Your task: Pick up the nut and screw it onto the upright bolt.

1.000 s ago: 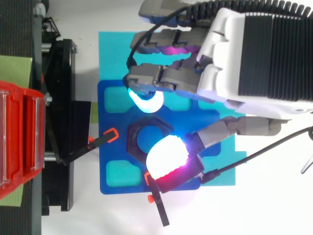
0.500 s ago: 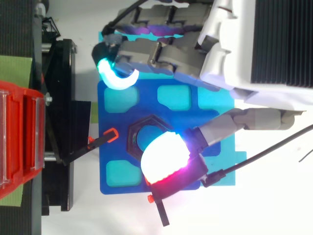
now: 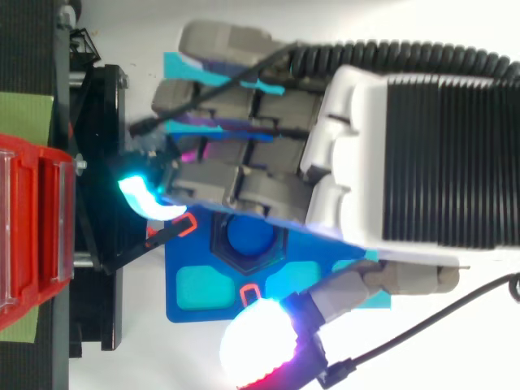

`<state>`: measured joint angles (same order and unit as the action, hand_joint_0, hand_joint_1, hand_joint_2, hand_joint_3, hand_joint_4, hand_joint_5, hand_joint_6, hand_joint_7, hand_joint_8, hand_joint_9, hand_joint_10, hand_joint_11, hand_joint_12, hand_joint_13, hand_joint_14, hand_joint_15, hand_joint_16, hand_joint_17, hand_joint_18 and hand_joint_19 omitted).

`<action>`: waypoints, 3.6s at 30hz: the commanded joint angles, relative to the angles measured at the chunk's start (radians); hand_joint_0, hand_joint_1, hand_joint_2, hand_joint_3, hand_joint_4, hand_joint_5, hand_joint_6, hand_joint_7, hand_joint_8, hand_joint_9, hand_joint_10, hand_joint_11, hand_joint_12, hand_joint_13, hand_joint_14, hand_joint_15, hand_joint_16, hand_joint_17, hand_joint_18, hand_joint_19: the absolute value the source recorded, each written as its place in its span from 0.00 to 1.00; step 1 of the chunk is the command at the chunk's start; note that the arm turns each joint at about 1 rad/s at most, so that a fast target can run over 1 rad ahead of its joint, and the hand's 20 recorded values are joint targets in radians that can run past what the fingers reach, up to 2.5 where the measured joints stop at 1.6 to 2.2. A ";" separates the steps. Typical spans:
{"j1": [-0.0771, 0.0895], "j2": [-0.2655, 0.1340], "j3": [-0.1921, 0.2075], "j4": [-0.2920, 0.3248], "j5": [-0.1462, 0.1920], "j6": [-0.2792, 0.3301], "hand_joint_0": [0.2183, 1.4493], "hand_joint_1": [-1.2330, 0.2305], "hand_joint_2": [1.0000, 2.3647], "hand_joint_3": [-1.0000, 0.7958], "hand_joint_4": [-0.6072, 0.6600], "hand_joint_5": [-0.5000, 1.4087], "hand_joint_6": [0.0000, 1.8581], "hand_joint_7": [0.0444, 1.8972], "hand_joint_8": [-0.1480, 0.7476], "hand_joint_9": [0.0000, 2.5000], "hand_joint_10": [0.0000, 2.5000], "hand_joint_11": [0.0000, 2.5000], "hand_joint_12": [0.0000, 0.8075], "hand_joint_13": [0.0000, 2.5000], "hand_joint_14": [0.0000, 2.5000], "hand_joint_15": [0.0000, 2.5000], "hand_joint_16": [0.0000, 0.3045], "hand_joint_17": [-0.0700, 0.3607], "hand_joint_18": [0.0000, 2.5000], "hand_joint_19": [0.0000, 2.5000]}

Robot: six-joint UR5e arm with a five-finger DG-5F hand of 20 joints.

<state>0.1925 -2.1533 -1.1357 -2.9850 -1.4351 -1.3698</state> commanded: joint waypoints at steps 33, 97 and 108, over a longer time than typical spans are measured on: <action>-0.005 0.000 -0.049 -0.051 -0.011 0.014 0.24 0.74 0.00 0.28 0.68 0.21 0.27 0.49 0.45 0.23 0.00 0.00 0.37 0.16 0.00 0.00 0.10 0.32 0.02 0.00; -0.008 -0.002 0.034 -0.101 -0.039 -0.020 0.23 0.75 0.00 0.28 0.64 0.20 0.27 0.36 0.41 0.19 0.00 0.00 0.40 0.10 0.00 0.00 0.12 0.35 0.00 0.00; -0.007 0.000 -0.003 -0.095 -0.042 -0.015 0.23 0.74 0.00 0.28 0.67 0.21 0.27 0.43 0.43 0.21 0.00 0.00 0.39 0.13 0.00 0.00 0.11 0.34 0.00 0.00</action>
<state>0.1875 -2.1539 -1.1351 -3.0828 -1.4748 -1.3860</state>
